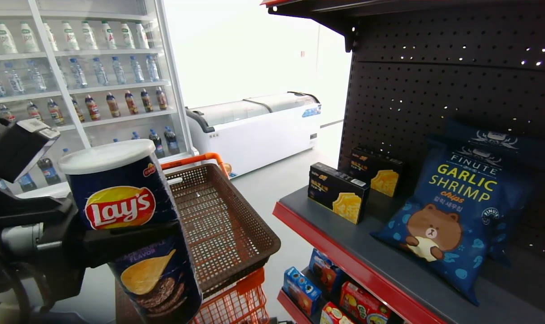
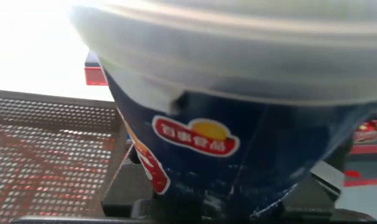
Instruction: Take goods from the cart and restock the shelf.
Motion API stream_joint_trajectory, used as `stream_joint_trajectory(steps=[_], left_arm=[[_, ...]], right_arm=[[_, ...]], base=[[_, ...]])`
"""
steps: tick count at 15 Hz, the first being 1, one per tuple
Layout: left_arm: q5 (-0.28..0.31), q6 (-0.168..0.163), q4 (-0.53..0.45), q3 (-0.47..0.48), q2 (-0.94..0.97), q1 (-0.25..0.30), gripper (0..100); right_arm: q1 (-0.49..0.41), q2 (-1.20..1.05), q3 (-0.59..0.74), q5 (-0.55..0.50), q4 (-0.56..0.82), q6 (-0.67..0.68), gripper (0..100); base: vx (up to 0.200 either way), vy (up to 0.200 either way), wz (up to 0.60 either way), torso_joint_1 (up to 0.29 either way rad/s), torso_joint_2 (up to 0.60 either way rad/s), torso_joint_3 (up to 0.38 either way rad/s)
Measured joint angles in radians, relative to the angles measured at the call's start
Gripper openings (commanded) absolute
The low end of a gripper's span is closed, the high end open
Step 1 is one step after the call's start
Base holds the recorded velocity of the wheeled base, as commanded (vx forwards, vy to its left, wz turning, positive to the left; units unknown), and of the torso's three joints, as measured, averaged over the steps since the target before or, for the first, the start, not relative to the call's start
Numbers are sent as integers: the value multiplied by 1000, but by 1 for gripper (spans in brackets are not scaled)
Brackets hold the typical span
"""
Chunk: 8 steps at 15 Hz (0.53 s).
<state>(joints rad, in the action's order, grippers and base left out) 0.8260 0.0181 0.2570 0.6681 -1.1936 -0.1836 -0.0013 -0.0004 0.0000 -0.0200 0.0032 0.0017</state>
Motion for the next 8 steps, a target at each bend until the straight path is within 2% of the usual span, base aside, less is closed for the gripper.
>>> stream_joint_trajectory(steps=[5,8], left_arm=[[19,10,-58,29,5,-16,0],[24,9,-58,32,3,-28,0]], right_arm=[[0,0,0,0,0,0,100],[0,0,0,0,0,0,100]], base=[[0,0,0,0,0,0],[0,0,0,0,0,0]])
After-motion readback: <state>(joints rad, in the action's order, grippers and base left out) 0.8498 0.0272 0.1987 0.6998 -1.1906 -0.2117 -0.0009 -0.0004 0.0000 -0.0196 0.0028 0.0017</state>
